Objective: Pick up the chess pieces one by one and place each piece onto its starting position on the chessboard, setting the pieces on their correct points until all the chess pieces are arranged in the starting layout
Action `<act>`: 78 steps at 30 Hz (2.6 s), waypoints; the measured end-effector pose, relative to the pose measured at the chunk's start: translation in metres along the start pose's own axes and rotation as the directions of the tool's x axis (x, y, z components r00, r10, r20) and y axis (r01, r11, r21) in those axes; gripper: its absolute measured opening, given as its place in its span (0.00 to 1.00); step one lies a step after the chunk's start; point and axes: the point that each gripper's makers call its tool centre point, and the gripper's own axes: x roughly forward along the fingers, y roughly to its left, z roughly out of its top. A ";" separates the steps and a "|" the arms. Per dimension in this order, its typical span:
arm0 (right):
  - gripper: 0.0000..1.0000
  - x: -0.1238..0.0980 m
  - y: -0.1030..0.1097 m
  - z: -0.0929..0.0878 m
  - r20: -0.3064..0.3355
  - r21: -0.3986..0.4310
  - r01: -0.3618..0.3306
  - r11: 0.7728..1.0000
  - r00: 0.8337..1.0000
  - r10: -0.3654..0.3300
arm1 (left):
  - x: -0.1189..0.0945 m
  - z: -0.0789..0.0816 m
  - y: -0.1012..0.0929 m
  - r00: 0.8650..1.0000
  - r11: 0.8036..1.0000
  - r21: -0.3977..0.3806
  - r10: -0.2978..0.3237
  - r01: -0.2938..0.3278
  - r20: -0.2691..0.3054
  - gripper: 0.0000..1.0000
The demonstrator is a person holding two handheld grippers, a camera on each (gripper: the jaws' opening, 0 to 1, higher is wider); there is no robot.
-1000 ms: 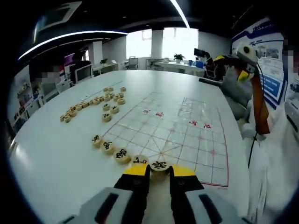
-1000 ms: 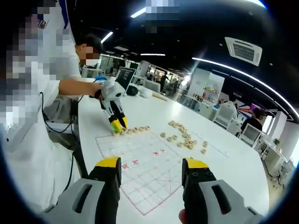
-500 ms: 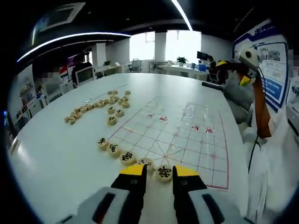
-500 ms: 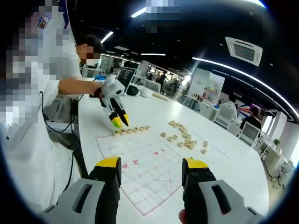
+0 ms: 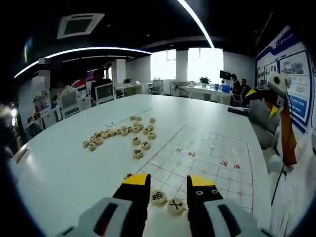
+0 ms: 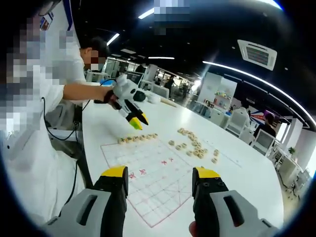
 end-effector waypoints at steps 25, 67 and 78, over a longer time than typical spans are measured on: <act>0.52 -0.002 -0.004 -0.003 -0.002 0.009 0.005 1.000 1.000 -0.005 | 0.135 0.044 0.083 0.985 0.977 -0.119 0.171 -0.174 -0.037 0.30; 0.52 -0.005 -0.011 0.001 0.000 0.004 0.007 1.000 1.000 -0.007 | 0.075 0.031 0.040 0.983 0.975 -0.124 0.177 -0.183 -0.054 0.20; 0.52 0.000 0.003 -0.002 -0.014 -0.012 -0.016 1.000 1.000 0.016 | 0.005 0.000 -0.014 0.995 0.992 -0.084 0.097 -0.099 -0.034 0.20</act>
